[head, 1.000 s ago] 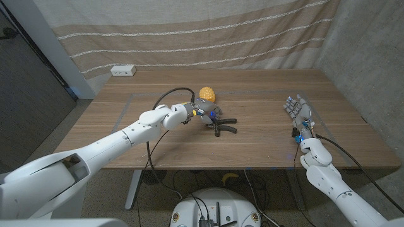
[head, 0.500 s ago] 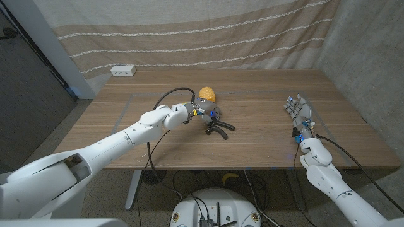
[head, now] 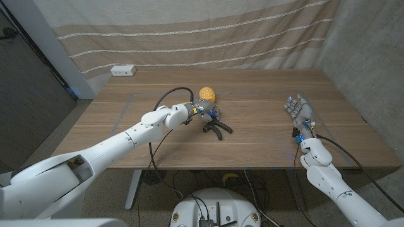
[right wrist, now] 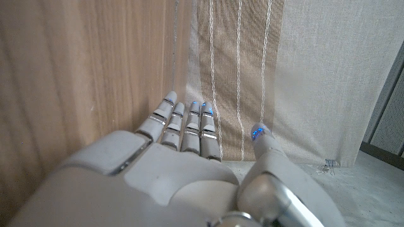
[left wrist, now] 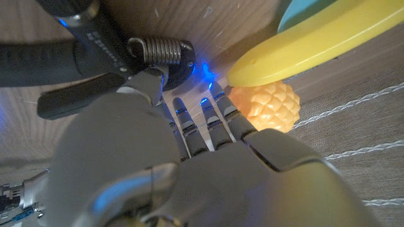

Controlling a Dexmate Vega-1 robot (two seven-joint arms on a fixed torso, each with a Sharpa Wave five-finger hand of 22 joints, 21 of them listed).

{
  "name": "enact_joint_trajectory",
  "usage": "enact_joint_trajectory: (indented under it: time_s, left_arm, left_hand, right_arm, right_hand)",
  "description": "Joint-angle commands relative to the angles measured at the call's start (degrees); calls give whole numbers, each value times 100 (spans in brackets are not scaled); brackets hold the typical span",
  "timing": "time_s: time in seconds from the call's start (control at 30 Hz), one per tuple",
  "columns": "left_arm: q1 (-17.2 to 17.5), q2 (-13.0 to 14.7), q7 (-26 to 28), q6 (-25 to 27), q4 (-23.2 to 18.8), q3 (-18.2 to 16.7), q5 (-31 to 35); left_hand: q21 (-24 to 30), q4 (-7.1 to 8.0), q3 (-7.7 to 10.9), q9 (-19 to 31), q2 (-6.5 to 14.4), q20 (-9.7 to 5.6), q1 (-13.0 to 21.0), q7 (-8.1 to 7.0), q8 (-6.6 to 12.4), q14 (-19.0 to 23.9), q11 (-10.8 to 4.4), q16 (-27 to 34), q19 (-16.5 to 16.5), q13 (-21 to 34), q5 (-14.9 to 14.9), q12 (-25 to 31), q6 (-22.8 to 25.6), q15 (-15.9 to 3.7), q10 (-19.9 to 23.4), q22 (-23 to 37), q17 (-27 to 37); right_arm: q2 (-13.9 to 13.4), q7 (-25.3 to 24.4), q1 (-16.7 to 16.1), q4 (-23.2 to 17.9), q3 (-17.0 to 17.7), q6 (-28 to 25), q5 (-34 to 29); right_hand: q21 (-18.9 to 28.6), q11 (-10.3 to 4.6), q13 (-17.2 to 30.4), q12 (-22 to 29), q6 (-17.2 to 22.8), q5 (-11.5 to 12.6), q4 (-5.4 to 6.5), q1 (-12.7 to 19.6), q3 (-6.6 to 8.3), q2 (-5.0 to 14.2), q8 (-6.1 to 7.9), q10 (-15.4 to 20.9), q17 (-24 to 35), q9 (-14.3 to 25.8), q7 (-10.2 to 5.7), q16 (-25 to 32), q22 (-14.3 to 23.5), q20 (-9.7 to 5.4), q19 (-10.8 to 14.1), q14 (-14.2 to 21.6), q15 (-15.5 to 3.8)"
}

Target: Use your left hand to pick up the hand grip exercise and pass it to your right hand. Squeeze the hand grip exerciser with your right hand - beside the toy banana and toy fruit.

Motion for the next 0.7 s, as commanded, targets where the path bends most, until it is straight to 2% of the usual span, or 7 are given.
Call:
enact_joint_trajectory:
  time_s: [0.03, 0.7]
  left_arm:
    - [50, -112, 324, 117, 2, -224, -754]
    - [61, -143, 1038, -215, -44, -385, -1120]
  left_hand:
    - [50, 15, -40, 533, 38, -7, -24, 600, 377, 61, -1, 32, 19, 12, -5, 31, 547, -745, 98, 15, 17]
    - [81, 22, -144, 769, 87, -16, 32, 631, 524, 189, -39, 56, 42, 30, 2, 17, 466, -814, 207, 21, 27]
  right_arm:
    - [-20, -51, -41, -66, 16, 60, -63]
    - [-59, -68, -178, -221, 49, 150, -114]
  right_hand:
    - [4, 21, 32, -21, 56, -16, 28, -50, 11, 8, -20, 37, 27, 30, 2, -7, 13, -9, 13, 47, -1]
    - [-3, 0, 32, -34, 55, -7, -10, -26, 37, 4, -29, 40, 29, 30, -7, -27, 12, -16, 19, 51, -10]
